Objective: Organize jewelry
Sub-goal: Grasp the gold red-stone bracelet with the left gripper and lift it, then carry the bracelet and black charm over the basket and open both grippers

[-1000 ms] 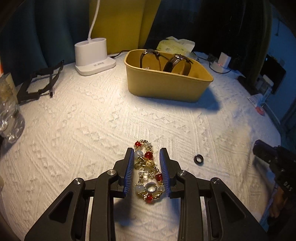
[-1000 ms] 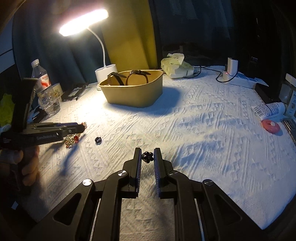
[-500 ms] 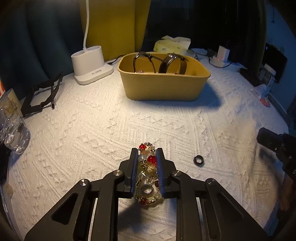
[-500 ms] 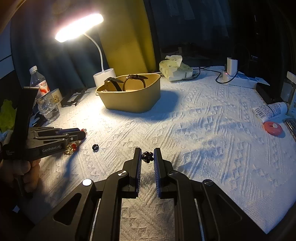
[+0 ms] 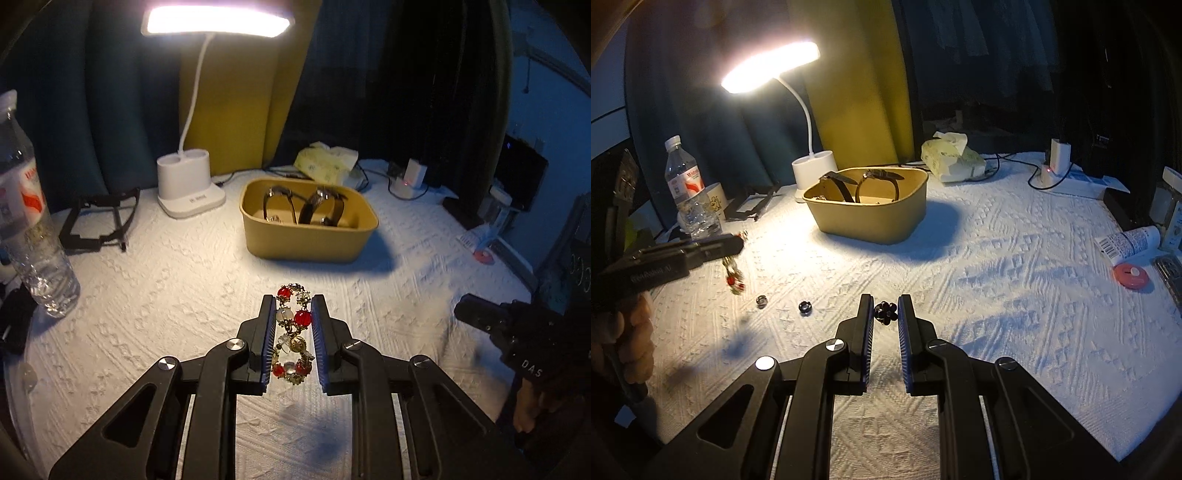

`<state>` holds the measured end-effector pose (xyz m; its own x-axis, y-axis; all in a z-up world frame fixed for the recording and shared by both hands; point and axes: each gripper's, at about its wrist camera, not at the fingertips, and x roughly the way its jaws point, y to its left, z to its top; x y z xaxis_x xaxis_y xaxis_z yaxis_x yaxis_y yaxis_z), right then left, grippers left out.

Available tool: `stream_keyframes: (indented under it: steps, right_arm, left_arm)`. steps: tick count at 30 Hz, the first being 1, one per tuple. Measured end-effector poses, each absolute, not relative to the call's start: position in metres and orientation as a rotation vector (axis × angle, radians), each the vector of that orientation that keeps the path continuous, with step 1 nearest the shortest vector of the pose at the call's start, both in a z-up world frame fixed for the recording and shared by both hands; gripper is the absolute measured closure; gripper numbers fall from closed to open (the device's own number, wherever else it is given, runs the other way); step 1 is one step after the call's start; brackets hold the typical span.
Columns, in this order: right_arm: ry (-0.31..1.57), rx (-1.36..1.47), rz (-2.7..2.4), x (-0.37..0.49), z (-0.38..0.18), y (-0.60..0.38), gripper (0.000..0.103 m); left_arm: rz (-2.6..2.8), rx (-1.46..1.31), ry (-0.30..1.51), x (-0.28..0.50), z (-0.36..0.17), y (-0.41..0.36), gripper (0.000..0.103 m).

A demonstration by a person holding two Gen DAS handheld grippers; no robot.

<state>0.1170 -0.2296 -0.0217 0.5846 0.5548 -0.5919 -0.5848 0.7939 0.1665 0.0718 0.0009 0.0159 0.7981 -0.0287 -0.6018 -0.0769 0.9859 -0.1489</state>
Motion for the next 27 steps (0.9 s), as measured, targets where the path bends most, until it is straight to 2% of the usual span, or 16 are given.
stream_keyframes:
  steps: [27]
  right_arm:
    - [0.564,-0.112,0.661,0.173,0.024,-0.188,0.09]
  left_arm:
    - [-0.043,-0.089,0.485,0.133,0.066,0.014,0.082]
